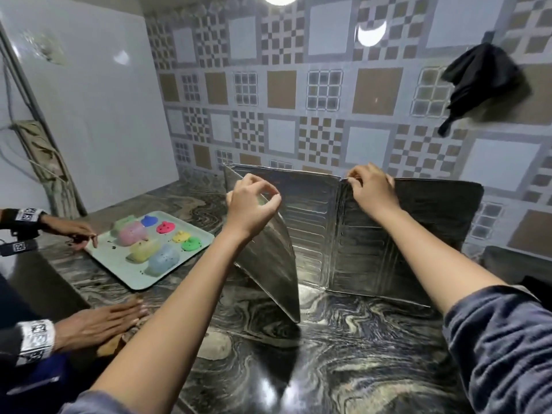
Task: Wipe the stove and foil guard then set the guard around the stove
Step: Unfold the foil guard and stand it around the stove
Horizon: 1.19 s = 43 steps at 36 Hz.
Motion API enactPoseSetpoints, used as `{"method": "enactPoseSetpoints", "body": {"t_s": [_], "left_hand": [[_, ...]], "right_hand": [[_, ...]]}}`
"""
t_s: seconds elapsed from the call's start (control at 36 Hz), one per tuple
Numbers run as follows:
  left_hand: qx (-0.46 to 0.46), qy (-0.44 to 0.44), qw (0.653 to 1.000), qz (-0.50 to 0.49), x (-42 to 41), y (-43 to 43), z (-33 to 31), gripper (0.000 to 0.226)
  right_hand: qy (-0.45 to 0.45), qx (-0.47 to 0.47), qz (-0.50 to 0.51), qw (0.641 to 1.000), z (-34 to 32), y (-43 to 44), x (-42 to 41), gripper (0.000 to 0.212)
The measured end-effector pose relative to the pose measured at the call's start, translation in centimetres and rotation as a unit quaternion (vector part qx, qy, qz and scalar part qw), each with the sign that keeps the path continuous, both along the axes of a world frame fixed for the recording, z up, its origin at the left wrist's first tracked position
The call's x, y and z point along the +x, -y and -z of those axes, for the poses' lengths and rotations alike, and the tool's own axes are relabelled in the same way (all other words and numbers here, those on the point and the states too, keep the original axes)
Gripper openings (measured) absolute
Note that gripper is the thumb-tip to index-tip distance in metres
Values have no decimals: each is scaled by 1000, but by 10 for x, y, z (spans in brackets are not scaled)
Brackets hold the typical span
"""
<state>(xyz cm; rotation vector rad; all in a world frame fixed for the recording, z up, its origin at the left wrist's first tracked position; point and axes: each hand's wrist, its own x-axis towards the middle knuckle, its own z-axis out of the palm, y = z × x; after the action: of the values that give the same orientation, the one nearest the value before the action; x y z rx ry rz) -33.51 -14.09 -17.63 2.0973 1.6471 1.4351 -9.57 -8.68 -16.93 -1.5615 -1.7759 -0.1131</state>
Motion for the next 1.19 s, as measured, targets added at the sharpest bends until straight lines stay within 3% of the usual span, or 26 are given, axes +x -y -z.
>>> {"method": "enactPoseSetpoints", "body": {"t_s": [0.14, 0.33, 0.56, 0.78, 0.94, 1.03, 1.11, 1.19], "left_hand": [[-89, 102, 991, 18, -20, -7, -1, 57], [-177, 237, 955, 22, -35, -22, -10, 90], [-195, 279, 940, -23, -49, -63, -14, 82], [-183, 317, 930, 14, -53, -90, -1, 75], [-191, 352, 913, 75, -64, -113, 20, 100], [-201, 354, 907, 107, -50, -102, 13, 91], [-200, 368, 889, 183, -25, -89, 4, 60], [-211, 368, 881, 211, -2, -87, 4, 61]], "right_hand": [[49, -54, 43, 996, -12, -6, -14, 30], [104, -117, -26, 987, -17, -20, -41, 35], [80, -28, -51, 995, -8, -43, -50, 24], [76, 18, -82, 994, -13, -75, -38, 20], [105, 39, -85, 990, -37, -88, -16, 22], [106, 42, -61, 992, -40, -92, 5, 24], [86, 46, -18, 995, -35, -95, 28, 30], [38, 37, 18, 998, -27, -94, 53, 30]]}}
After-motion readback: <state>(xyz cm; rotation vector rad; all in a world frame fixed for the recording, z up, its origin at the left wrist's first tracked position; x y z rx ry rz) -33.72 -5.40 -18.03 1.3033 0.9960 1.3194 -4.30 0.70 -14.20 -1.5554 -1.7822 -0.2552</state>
